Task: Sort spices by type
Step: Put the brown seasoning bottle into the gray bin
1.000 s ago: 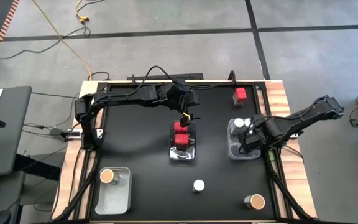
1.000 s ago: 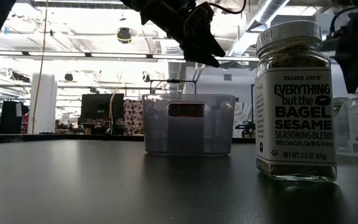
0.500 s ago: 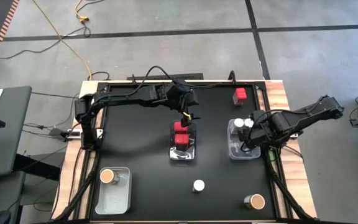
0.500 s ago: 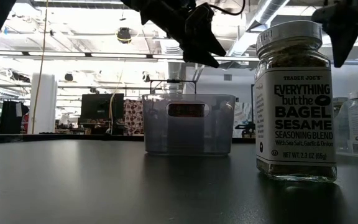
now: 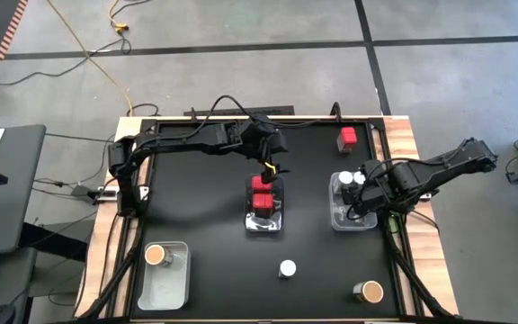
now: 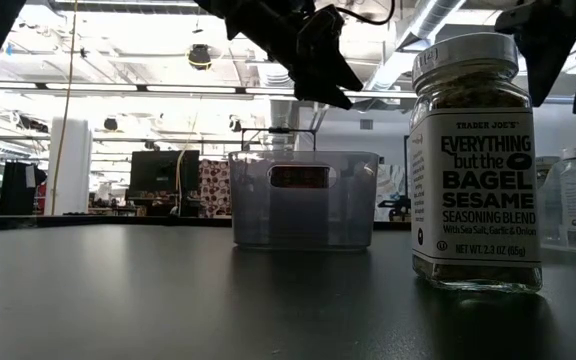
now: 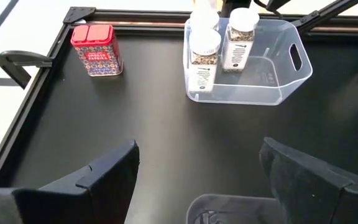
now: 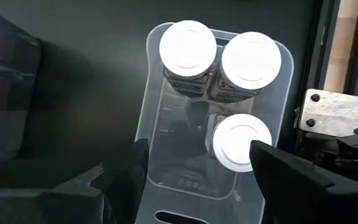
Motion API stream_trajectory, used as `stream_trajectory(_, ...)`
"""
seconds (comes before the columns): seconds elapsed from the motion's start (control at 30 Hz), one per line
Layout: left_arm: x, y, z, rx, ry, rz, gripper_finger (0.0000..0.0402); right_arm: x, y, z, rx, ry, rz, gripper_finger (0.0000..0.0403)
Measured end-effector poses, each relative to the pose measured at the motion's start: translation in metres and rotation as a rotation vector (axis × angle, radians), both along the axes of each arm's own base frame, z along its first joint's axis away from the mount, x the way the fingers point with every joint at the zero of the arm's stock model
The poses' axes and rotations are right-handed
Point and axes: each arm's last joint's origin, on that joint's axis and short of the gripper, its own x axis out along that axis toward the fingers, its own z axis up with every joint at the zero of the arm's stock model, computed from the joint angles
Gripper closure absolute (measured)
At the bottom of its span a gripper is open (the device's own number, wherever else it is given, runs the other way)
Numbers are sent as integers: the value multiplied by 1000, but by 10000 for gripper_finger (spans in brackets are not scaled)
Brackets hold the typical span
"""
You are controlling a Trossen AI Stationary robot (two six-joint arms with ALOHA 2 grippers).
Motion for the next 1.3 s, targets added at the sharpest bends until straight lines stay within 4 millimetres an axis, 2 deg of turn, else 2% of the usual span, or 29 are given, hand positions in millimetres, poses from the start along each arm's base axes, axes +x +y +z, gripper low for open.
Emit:
stream_trajectory(0.3, -6, -1, -8, -22, 98, -1, 81, 1, 0, 0, 5, -14, -6, 96)
stream_trajectory(0.4, -13, -3, -4, -40, 135, -29, 81, 1, 0, 0, 6, -15, -6, 96)
stream_trajectory(0.63, -39, -9, 35, 24, 65, -37, 81, 2, 1, 0, 7, -18, -6, 96)
stream_trajectory(0.83, -62, -2, 51, 27, 80, 20, 81, 2, 1, 0, 8, -21, -13, 96)
stream_trajectory(1.13, -91, -6, 16, -7, 104, 106, 81, 2, 1, 0, 9, -23, -13, 96)
stream_trajectory(1.3, -111, -14, 8, -59, 81, 143, 81, 3, 1, 0, 12, -34, -13, 96)
